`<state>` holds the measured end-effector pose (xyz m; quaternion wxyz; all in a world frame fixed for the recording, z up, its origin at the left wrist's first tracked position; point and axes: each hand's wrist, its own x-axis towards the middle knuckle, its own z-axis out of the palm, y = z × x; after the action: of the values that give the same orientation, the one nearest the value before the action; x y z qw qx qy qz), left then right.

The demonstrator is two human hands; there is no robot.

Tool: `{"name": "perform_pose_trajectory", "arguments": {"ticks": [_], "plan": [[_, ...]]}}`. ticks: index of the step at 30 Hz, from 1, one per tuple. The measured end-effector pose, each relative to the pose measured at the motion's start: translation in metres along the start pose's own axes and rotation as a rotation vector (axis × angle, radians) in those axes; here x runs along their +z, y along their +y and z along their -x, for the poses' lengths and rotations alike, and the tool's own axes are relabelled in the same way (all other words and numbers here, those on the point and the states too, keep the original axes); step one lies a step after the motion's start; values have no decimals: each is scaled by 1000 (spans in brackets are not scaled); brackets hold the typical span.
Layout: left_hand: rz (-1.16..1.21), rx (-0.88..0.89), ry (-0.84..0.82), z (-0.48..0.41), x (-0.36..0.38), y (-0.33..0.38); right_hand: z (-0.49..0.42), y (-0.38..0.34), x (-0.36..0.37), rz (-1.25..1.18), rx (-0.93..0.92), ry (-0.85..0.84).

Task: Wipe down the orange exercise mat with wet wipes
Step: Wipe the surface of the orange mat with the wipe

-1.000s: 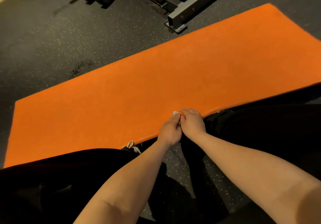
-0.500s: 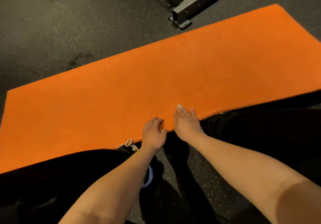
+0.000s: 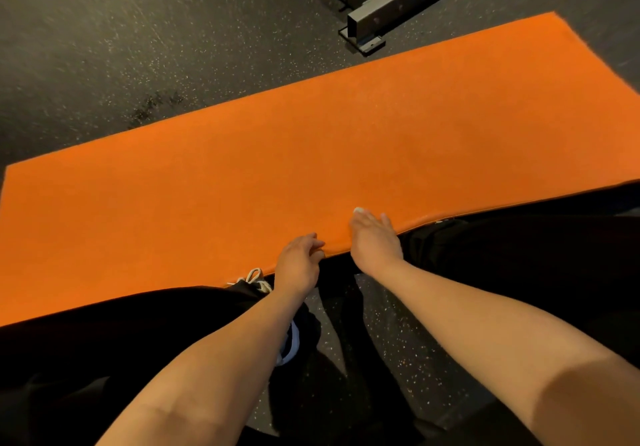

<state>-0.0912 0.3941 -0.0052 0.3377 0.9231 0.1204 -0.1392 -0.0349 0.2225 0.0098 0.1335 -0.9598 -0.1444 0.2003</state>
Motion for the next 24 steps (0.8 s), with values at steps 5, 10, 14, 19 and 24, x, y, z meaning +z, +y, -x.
{"name": "perform_pose_trajectory", "arguments": {"ticks": [5, 10, 14, 19, 24], "plan": [[21, -78, 31, 0, -11, 14, 3, -8, -1, -81, 70, 37], [0, -85, 60, 1, -22, 32, 9, -17, -11, -194, 12, 73], [-94, 6, -10, -4, -17, 65, 12, 2, -23, -254, 234, 142], [-59, 39, -39, 0, 2, 71, 20, 10, -16, -207, 241, 148], [98, 45, 15, -5, -2, 50, 23, -11, -4, -261, -19, 12]]}}
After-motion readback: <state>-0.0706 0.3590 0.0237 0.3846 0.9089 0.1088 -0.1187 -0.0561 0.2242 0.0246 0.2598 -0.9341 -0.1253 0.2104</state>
